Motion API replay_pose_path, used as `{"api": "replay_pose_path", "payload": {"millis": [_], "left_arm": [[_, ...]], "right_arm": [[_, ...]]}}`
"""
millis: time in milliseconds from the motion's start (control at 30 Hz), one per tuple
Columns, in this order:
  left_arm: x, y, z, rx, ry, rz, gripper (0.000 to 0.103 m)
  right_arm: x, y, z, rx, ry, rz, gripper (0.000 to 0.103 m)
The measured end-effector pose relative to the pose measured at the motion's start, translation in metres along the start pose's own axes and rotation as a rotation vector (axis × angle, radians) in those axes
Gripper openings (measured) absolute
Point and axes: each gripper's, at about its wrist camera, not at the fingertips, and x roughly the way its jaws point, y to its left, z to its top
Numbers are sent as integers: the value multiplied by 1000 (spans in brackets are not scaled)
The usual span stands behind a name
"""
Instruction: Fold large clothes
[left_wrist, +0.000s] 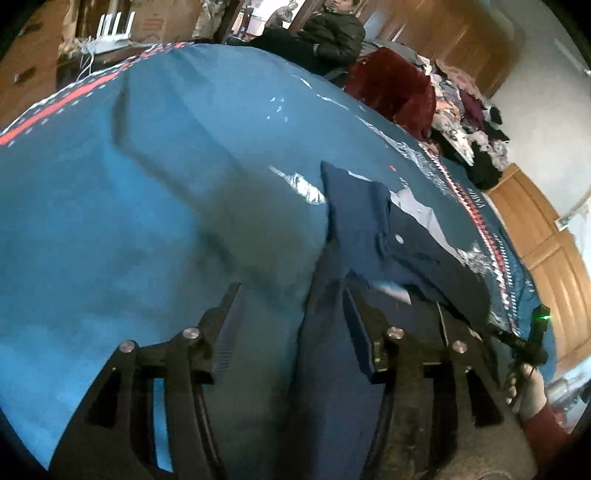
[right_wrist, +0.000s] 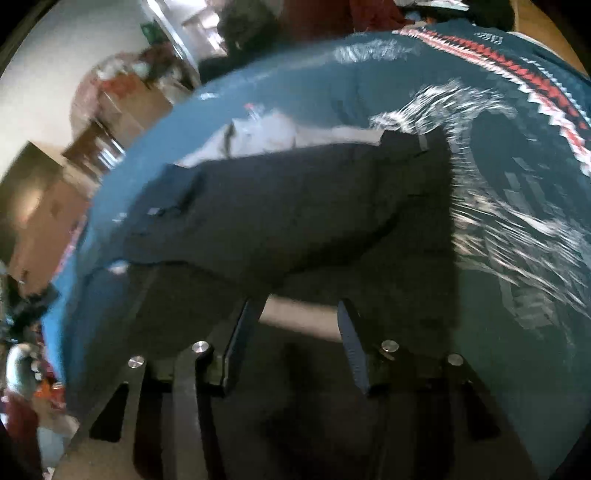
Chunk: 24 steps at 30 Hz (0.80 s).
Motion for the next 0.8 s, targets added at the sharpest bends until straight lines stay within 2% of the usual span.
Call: {"api": "replay_pose_path", "payload": {"millis": [67, 133, 167, 233, 333, 433, 500, 600, 700, 800], "left_arm": [[-6, -2, -13, -4, 12, -62, 56], [-14, -3, -26, -13, 26, -116, 57], [-17, -5, -31, -10, 32, -142, 57], [-21, -13, -44, 11, 44, -200, 58], [-18, -18, -64, 29, 90, -242, 60], [-11, -22, -76, 25, 135, -278, 60], [-8, -22, -78, 17, 154, -294, 60], [-10, -23, -74, 4, 158, -297, 60], [-21, -19, -73, 8, 144, -312, 61], [-20, -11, -79, 16, 190, -286, 64]], "right_arm": [[-42, -13, -25, 49, 9, 54, 55], [-64, -24, -47, 97, 33, 69, 56], [-81, -36, -69, 137, 62, 69, 56], [-96, -53, -100, 197, 101, 88, 56], [-113, -80, -166, 312, 168, 79, 59], [-112, -93, -218, 382, 231, 109, 60], [-109, -93, -239, 396, 245, 133, 60], [-98, -89, -254, 429, 247, 203, 62], [-70, -83, -263, 413, 322, 197, 68], [-45, -79, -271, 394, 390, 192, 68]]}}
